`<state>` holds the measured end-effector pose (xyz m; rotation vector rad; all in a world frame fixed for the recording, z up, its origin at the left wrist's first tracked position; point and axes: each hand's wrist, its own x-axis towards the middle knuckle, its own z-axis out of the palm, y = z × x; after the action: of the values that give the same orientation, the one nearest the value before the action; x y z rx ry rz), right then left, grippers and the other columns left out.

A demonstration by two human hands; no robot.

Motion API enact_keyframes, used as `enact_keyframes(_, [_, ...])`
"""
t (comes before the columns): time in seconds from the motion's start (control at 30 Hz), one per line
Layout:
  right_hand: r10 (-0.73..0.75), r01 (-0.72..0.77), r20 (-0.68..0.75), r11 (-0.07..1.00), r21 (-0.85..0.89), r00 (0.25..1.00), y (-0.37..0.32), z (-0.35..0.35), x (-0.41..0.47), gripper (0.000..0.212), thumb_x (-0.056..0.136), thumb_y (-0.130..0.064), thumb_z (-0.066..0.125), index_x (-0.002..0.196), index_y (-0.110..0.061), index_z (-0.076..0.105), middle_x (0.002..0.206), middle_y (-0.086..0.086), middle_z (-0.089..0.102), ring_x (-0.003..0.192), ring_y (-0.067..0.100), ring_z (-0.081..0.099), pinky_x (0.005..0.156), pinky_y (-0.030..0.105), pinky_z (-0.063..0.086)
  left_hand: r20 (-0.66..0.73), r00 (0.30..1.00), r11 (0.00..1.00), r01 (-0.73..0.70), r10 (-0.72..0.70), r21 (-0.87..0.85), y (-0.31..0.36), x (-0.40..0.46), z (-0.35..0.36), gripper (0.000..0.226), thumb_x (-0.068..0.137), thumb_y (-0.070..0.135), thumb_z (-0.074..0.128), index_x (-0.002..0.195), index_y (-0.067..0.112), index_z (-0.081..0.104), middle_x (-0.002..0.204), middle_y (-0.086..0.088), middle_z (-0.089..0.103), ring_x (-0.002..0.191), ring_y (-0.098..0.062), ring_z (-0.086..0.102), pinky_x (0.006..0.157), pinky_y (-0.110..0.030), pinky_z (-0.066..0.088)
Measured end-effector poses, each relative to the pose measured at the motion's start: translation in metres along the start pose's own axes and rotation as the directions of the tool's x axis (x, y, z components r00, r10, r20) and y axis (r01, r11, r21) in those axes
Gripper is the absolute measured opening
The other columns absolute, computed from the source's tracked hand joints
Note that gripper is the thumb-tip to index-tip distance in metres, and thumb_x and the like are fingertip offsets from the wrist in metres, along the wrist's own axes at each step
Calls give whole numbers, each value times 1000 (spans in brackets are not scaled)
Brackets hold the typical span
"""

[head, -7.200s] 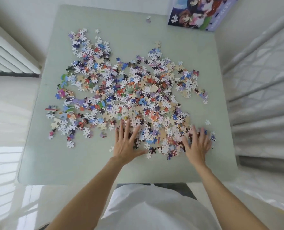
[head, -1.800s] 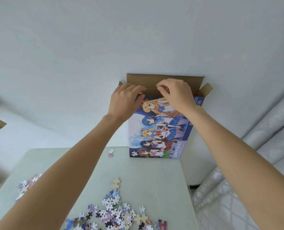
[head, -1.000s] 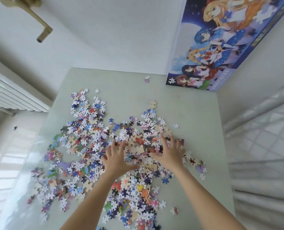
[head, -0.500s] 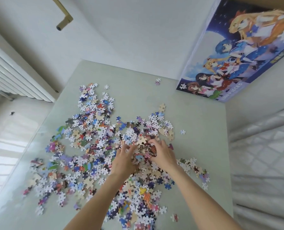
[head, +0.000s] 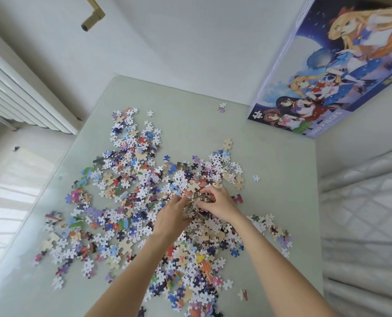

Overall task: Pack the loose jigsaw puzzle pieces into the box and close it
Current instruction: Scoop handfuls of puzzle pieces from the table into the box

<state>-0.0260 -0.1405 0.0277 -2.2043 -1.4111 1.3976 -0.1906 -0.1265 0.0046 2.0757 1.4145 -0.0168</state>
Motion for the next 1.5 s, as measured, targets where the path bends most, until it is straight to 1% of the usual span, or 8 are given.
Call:
enact_keyframes(0.13, [-64,56,-42,983,-173,997,-3,0,2,43,81,-40,67,121,-32,53,131,5,42,109,23,53,83,30,41,-4,999,999,-41,41,-26,1,-1,-2,57,82,30,67,131,30,39,122,5,51,75,-8,60,68,-19,52])
enact_keyframes(0.33, [-60,44,-111,989,-140,992,-4,8,0,34,83,-26,67,115,-28,57,130,3,41,112,22,50,81,24,35,-16,998,997,-64,63,-54,1,0,3,46,85,25,64,128,23,47,119,2,59,83,-12,65,79,-23,54])
enact_keyframes(0.5, [-66,58,-72,992,-110,995,-10,9,-3,42,84,-33,65,125,-31,54,134,7,40,116,24,47,89,28,35,-16,1000,995,-18,17,-101,-4,5,5,43,83,22,67,123,20,50,106,-1,66,82,-12,65,80,-25,55])
enact_keyframes(0.87, [-86,78,-257,996,-42,963,-4,10,-15,22,80,-22,70,102,-21,67,132,5,53,126,23,44,107,36,28,-44,996,975,62,-73,-211,-10,-6,-9,43,86,24,64,126,14,52,121,-4,63,76,-17,68,77,-27,56])
enact_keyframes(1.0, [-152,131,-326,988,-84,933,2,3,-24,21,81,-17,69,102,-20,66,122,0,56,116,17,50,96,20,26,-62,993,972,88,-104,-218,-12,-8,-16,43,87,26,63,125,10,52,110,-7,68,45,-1,50,54,-17,49])
enact_keyframes(1.17, [-177,137,-333,981,-140,926,13,2,-31,21,83,-13,67,103,-18,64,125,-1,55,107,19,58,91,16,28,-75,990,962,94,-116,-255,-11,-8,-23,37,86,25,65,118,9,55,95,-7,70,60,-15,63,57,-25,55])
enact_keyframes(1.33, [-330,251,-337,934,-256,882,17,-14,-43,20,84,-12,65,103,-17,65,121,0,56,58,-6,46,70,11,40,-105,993,969,33,-60,-245,-2,-7,-28,35,86,26,64,114,8,56,89,-8,72,46,-3,54,48,-16,48])
enact_keyframes(1.5, [-341,255,-221,904,-343,914,27,-30,-50,18,87,-10,61,104,-16,63,119,0,54,61,-3,47,58,4,36,-115,993,969,-6,-23,-246,14,-6,-33,33,85,23,66,112,6,57,93,-9,71,45,6,46,42,-10,40])
